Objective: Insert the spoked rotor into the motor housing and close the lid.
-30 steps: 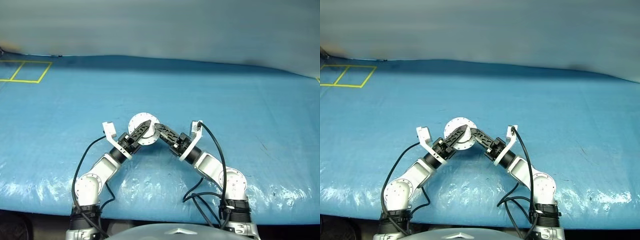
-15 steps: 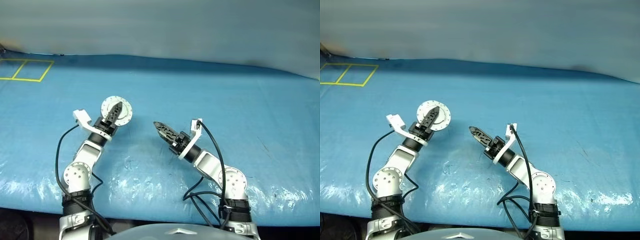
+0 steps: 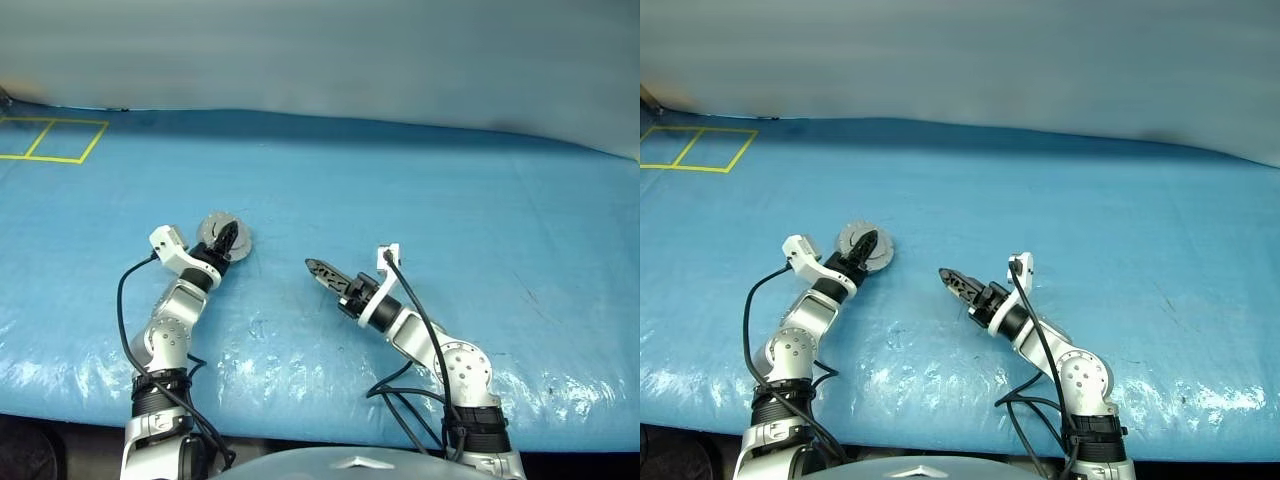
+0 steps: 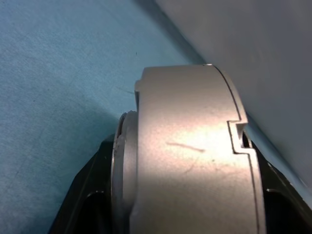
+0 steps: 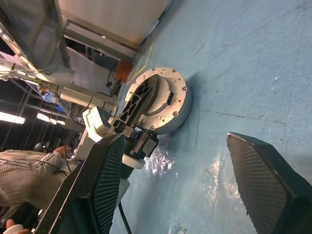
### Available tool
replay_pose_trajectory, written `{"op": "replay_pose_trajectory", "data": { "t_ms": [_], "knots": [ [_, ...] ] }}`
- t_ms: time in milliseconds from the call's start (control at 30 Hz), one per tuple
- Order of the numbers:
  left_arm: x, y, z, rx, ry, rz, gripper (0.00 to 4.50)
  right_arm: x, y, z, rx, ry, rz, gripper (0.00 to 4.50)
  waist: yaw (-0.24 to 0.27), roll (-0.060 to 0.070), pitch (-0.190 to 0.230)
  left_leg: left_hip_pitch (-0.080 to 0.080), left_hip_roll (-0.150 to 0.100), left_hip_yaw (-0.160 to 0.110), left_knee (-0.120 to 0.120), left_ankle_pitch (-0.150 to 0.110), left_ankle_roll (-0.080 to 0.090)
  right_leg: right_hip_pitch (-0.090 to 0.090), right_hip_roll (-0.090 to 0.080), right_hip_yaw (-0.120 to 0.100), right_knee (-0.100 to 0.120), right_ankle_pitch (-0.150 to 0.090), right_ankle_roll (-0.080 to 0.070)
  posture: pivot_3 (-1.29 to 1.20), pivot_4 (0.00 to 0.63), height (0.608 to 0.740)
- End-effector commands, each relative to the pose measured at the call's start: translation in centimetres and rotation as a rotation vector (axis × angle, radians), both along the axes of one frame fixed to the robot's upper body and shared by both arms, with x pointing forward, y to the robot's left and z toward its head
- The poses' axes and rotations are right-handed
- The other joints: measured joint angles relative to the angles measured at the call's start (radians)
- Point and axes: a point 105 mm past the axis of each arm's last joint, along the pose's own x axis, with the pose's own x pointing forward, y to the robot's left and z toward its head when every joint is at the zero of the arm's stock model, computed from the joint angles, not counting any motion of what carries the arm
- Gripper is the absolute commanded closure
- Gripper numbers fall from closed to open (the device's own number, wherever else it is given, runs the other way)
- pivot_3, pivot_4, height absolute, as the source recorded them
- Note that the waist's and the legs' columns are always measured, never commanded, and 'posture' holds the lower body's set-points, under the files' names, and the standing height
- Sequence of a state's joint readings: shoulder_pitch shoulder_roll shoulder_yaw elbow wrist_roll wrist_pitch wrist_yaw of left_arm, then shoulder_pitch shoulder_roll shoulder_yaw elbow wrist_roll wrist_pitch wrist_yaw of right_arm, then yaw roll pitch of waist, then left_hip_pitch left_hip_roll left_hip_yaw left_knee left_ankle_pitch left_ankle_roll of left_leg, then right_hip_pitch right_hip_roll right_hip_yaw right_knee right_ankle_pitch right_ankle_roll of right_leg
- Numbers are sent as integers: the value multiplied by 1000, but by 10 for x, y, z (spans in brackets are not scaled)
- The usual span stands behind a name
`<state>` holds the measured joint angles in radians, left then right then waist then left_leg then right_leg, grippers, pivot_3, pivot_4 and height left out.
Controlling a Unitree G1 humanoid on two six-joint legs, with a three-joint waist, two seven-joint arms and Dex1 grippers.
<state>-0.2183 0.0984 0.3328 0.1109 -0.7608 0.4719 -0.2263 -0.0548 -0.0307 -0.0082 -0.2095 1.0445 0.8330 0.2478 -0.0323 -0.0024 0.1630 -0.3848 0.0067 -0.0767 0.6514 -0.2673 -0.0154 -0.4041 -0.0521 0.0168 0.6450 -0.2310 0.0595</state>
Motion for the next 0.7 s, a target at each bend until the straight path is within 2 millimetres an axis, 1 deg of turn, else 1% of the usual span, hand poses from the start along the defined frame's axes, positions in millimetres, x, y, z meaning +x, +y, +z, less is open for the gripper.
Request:
{"op": "replay_pose_trajectory", "data": {
  "t_ms": [33, 67, 167, 267, 333, 400, 500, 533, 600, 633, 700],
  "knots": [
    [2, 9, 5, 53, -5, 31, 171, 0, 2, 10, 14, -46, 4, 998, 0, 0, 0, 0, 0, 0, 0, 0, 0, 0, 0, 0, 0, 0, 0, 0, 150, 740],
    [3, 18, 6, 68, -3, 65, 45, 0, 2, 10, 12, -48, 6, 998, 0, 0, 0, 1, 0, 0, 0, 0, 0, 1, 0, 0, 0, 0, 0, 0, 150, 740],
    [1, 50, 13, 113, -20, 179, 45, -1, 3, 9, 2, -55, 19, 998, -9, 0, 0, 3, 1, 0, 0, 0, 0, 2, 0, 0, 0, 0, 0, 0, 150, 740],
    [-3, 77, 19, 190, -23, 278, 45, -2, 5, 7, -5, -55, 24, 998, -9, 0, 0, 3, 1, 0, 0, 0, 0, 2, 1, 0, 1, 0, 0, 0, 150, 740],
    [-6, 91, 24, 243, -34, 326, 45, -2, 6, 6, -7, -53, 28, 998, -5, 0, 0, 3, 1, 0, 0, 0, 0, 2, 1, 0, 1, 0, 0, 0, 150, 740],
    [-10, 97, 33, 256, -77, 328, 45, -2, 5, 6, -9, -58, 28, 998, -4, 0, 0, 3, 1, 0, 0, 0, 0, 3, 1, 0, 1, 0, 0, 0, 150, 740],
    [-17, 90, 50, 304, -178, 267, 45, 0, 2, 8, -41, -93, 10, 998, -3, 0, 0, 3, 0, 0, 0, 0, 0, 3, 0, 0, 0, 0, 0, 0, 150, 740],
    [-19, 84, 54, 329, -205, 243, 45, 3, 0, 9, -96, -127, -15, 998, -2, 0, 0, 3, 0, 0, 0, 0, 0, 3, 0, 0, 0, 0, 0, 0, 150, 740],
    [-24, 64, 63, 456, -268, 175, 45, 6, -4, 12, -220, -230, -70, 998, -2, 0, 0, 3, 0, 0, 0, 0, 0, 3, 0, 0, 0, 0, 0, 0, 150, 740],
    [-27, 49, 64, 547, -294, 131, 45, 10, -9, 14, -295, -284, -121, 998, -1, 0, 0, 3, 0, 0, 0, 0, 0, 3, 0, 0, 0, 0, 0, 0, 150, 740],
    [-32, 24, 61, 640, -325, 64, 45, 14, -17, 15, -394, -346, -209, 998, 1, 0, -1, 3, 0, 0, -1, 0, -1, 3, -1, 1, 0, 0, 0, 0, 150, 740]
  ]
}}
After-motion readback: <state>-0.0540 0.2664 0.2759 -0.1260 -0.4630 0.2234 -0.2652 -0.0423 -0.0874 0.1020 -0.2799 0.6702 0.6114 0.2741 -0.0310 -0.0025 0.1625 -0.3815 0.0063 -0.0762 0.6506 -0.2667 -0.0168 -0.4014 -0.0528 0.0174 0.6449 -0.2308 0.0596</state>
